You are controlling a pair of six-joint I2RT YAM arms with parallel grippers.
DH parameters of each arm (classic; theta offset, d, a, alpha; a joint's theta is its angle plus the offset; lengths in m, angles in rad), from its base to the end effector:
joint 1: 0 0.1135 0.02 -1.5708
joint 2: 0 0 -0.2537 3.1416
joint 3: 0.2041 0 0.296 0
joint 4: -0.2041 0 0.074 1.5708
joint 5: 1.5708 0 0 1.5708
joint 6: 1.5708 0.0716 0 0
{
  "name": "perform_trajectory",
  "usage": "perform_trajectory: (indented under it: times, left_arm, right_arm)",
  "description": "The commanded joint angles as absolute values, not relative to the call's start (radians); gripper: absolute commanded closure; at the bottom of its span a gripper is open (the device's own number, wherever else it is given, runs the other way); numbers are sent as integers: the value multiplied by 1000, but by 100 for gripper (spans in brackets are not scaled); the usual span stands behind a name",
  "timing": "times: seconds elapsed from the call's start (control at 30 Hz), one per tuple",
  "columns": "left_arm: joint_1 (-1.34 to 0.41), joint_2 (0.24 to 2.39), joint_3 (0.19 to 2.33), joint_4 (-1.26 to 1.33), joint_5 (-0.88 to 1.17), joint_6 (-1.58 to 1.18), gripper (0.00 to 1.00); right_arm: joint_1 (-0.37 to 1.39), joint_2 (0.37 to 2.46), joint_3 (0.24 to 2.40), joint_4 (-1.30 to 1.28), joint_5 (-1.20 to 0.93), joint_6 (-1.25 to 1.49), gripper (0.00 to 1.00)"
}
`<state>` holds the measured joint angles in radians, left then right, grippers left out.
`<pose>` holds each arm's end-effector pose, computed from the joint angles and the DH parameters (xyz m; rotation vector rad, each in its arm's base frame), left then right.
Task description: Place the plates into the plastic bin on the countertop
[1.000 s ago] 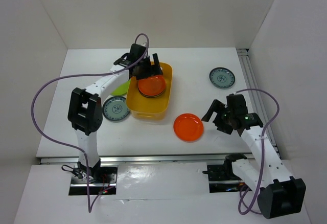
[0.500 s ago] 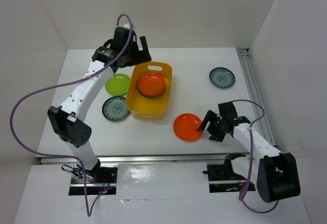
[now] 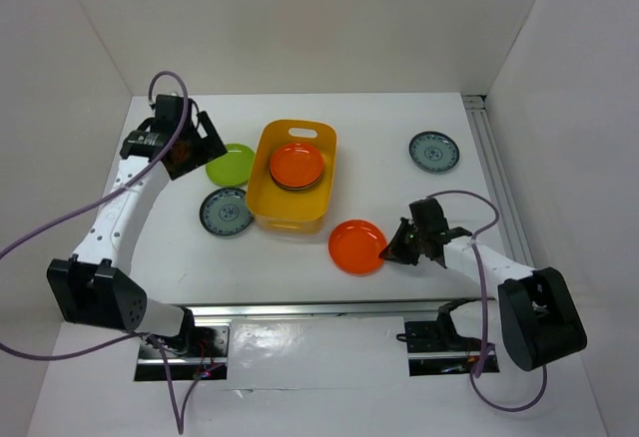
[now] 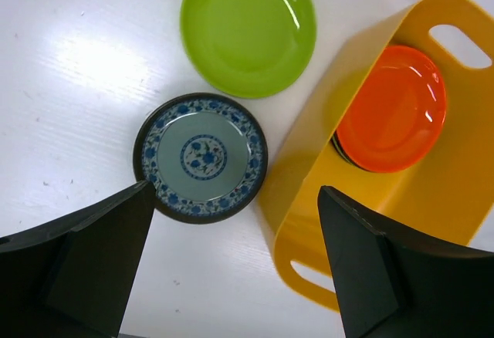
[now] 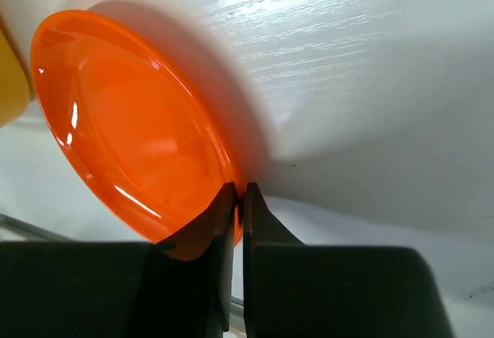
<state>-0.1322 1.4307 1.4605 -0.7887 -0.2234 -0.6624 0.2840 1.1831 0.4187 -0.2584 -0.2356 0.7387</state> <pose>0.3757 -0.0340 0.3344 -0.7121 2.1983 -0.1451 0.2350 0.0860 0.0685 0.5217 2.6537 0.6508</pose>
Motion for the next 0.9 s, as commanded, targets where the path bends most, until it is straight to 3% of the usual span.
perform_trajectory:
  times: [0.0, 0.13, 0.27, 0.37, 0.53, 0.7, 0.87]
  left_arm:
    - [-36, 1345, 1411, -726, -174, -683, 0]
    - [61, 1336, 1353, -779, -176, -761, 0]
    - [150, 1350, 1307, -856, -219, -836, 0]
    - [193, 1350, 1244, -821, -200, -847, 0]
    - [212, 1361, 1157, -749, -134, -827, 0]
    - [212, 1394, 1025, -605, 60, -775, 0]
    - [221, 1434, 940, -543, 89, -764, 0]
  right_arm:
    - [307, 1171, 399, -327, -63, 787, 100]
    - [340, 1070, 484, -455, 91, 877, 100]
    - [385, 954, 755, -687, 339, 966, 100]
    - [394, 953, 933, -704, 426, 925, 100]
    - [469, 1084, 1115, -588, 437, 777, 100]
    - [521, 1328, 1288, -445, 276, 615, 100]
    - [541, 1538, 1382, -289, 183, 516, 100]
